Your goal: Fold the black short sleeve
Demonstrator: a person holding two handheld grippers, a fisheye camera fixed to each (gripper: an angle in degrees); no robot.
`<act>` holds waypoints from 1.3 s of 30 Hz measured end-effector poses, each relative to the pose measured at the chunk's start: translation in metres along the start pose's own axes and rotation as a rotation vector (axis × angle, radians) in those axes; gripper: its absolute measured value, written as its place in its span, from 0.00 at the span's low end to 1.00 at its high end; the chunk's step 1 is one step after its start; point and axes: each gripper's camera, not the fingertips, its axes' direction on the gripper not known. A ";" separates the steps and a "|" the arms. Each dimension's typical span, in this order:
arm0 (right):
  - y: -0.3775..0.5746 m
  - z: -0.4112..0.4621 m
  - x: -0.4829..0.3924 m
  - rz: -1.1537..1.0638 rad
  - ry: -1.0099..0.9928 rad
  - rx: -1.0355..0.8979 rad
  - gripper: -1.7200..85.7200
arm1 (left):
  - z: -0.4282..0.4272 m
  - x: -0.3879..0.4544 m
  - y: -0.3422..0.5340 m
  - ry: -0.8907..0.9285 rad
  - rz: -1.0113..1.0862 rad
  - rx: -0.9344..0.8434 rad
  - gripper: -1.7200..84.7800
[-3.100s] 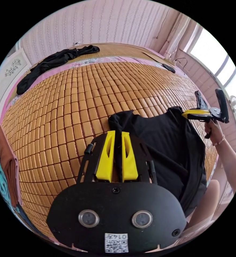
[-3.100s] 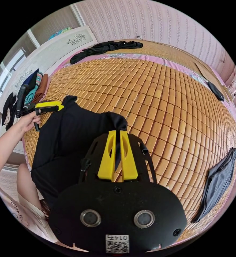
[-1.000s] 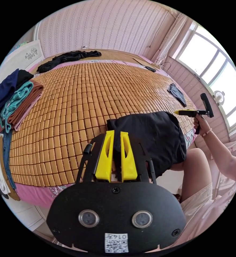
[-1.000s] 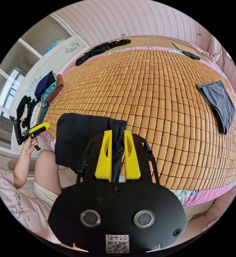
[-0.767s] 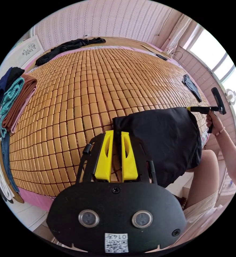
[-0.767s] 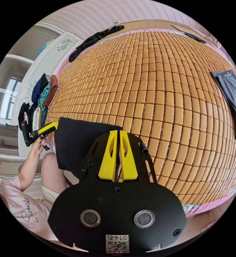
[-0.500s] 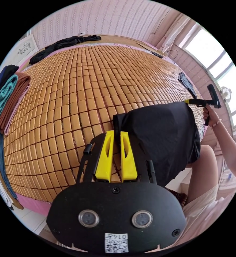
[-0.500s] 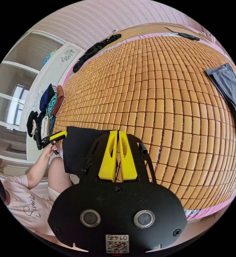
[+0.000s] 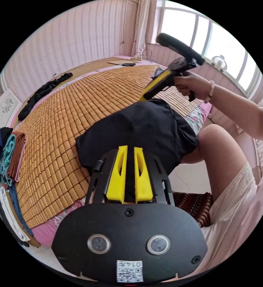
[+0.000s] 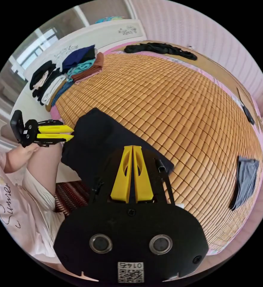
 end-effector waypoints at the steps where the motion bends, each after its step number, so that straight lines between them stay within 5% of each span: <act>1: -0.011 0.008 -0.012 -0.032 0.020 -0.026 0.01 | 0.005 0.012 0.002 0.018 0.008 -0.002 0.07; 5: -0.066 0.073 -0.048 -0.111 0.106 -0.282 0.01 | 0.038 0.070 0.008 0.064 -0.005 -0.048 0.06; 12: -0.107 0.089 -0.047 -0.081 0.015 -0.435 0.01 | 0.056 0.094 0.021 0.115 0.055 -0.038 0.01; 25: -0.115 0.107 -0.050 -0.021 0.155 -0.424 0.01 | 0.052 0.129 0.034 0.115 0.184 -0.034 0.02; 30: -0.024 0.029 -0.025 0.174 0.013 -0.071 0.02 | 0.029 0.150 0.040 0.067 0.260 0.053 0.08; 39: 0.193 0.037 -0.001 0.577 0.023 -0.236 0.14 | 0.016 0.199 0.020 0.241 0.308 0.186 0.16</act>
